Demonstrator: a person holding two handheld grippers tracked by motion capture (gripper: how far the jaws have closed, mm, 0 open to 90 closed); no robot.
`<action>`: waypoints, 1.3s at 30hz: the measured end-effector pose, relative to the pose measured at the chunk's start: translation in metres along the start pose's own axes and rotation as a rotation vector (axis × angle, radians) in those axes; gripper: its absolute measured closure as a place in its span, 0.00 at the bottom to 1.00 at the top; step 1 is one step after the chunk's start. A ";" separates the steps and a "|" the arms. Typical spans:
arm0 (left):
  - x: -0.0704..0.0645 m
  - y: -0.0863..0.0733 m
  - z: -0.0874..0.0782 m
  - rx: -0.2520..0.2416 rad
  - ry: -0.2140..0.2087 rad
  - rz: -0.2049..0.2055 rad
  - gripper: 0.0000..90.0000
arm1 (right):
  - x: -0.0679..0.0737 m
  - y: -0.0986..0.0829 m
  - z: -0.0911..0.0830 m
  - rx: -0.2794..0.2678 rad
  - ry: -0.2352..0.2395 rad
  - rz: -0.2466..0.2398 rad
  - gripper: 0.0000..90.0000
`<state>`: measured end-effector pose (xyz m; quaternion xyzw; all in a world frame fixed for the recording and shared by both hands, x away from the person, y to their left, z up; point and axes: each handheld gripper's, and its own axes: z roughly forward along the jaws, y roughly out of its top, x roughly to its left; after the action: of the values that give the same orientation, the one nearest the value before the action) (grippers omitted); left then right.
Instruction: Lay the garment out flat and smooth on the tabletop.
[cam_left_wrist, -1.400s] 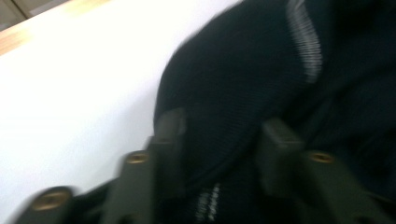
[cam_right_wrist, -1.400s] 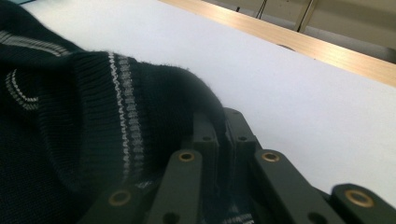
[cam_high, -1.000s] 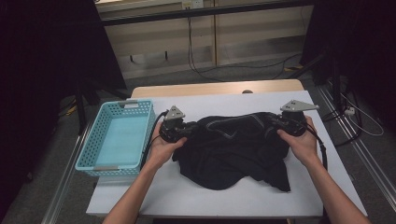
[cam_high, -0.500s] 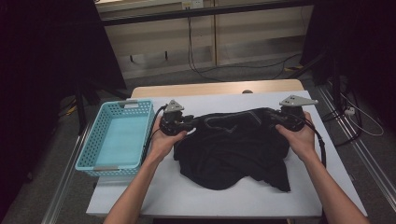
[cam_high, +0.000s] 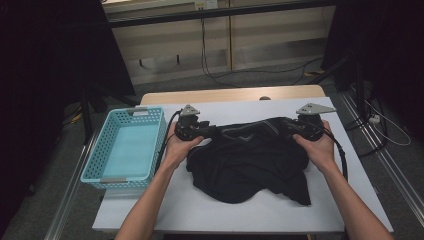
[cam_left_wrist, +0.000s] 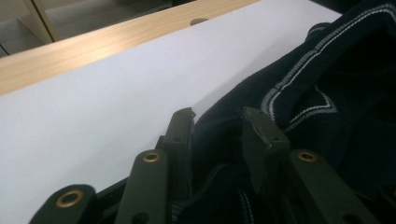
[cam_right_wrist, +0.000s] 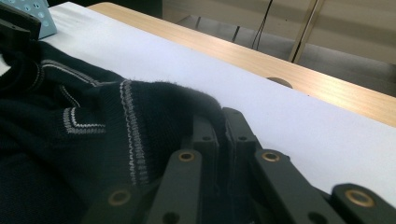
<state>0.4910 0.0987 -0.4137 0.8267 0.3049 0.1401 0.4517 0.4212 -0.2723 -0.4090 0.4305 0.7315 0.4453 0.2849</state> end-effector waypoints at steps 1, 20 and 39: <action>-0.001 -0.002 0.002 0.013 -0.003 0.009 0.70 | 0.000 0.000 0.000 0.001 0.000 0.001 0.94; 0.026 -0.007 0.037 0.089 0.115 -0.015 0.49 | -0.001 -0.007 -0.003 0.030 0.006 -0.007 0.93; 0.045 0.004 0.013 0.016 0.107 -0.159 0.92 | -0.010 -0.002 -0.003 0.029 0.009 0.003 0.94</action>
<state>0.5335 0.1171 -0.4196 0.7948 0.3944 0.1453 0.4377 0.4228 -0.2826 -0.4096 0.4338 0.7385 0.4371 0.2746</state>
